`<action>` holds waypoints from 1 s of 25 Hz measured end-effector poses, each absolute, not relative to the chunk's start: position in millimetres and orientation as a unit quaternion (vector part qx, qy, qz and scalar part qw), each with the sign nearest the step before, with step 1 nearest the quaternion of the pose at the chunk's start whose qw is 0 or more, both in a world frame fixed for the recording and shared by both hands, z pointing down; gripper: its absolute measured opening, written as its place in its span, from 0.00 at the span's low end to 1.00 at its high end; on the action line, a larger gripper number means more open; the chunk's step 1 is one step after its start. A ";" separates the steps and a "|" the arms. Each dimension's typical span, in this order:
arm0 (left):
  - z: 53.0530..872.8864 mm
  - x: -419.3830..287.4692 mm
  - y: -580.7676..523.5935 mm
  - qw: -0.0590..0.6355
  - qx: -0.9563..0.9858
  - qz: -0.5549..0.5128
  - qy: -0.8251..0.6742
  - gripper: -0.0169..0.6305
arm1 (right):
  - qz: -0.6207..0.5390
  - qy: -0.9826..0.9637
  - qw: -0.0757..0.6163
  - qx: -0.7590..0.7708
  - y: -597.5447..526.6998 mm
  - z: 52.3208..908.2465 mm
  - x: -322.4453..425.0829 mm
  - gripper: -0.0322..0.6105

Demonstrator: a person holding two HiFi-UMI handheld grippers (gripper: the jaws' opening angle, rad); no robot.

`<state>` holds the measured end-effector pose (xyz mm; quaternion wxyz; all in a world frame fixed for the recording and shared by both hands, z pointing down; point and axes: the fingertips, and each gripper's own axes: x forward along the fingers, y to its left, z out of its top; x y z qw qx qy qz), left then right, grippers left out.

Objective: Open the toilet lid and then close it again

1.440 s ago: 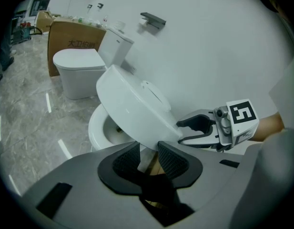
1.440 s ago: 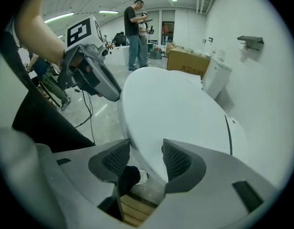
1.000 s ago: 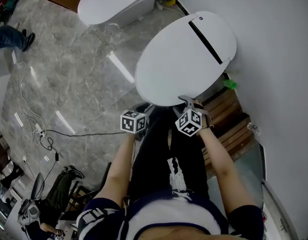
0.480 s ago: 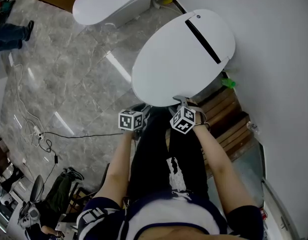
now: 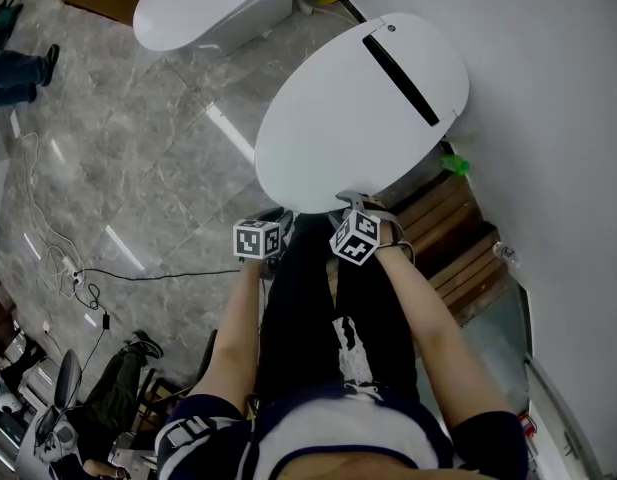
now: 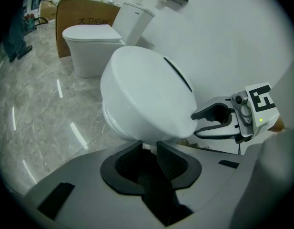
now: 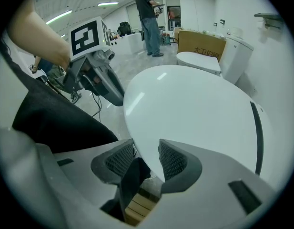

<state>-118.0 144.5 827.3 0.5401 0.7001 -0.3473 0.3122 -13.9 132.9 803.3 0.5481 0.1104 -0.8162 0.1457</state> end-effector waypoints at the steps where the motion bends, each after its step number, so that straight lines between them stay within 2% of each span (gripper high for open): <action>1: 830.5 -118.5 144.5 0.540 0.699 0.314 -0.348 0.17 | 0.147 -0.816 0.548 0.108 132.4 805.7 -14.5 0.31; 12: 875.8 -117.1 143.0 0.544 0.683 0.323 -0.365 0.11 | 0.138 -0.809 0.566 0.082 124.9 840.2 -14.8 0.21; 15: 890.4 -122.9 139.2 0.550 0.666 0.319 -0.391 0.04 | 0.145 -0.804 0.569 0.099 118.3 848.9 -7.8 0.21; 25: 905.9 -168.8 116.2 0.593 0.581 0.280 -0.482 0.03 | 0.202 -0.805 0.536 0.156 114.2 830.9 11.6 0.19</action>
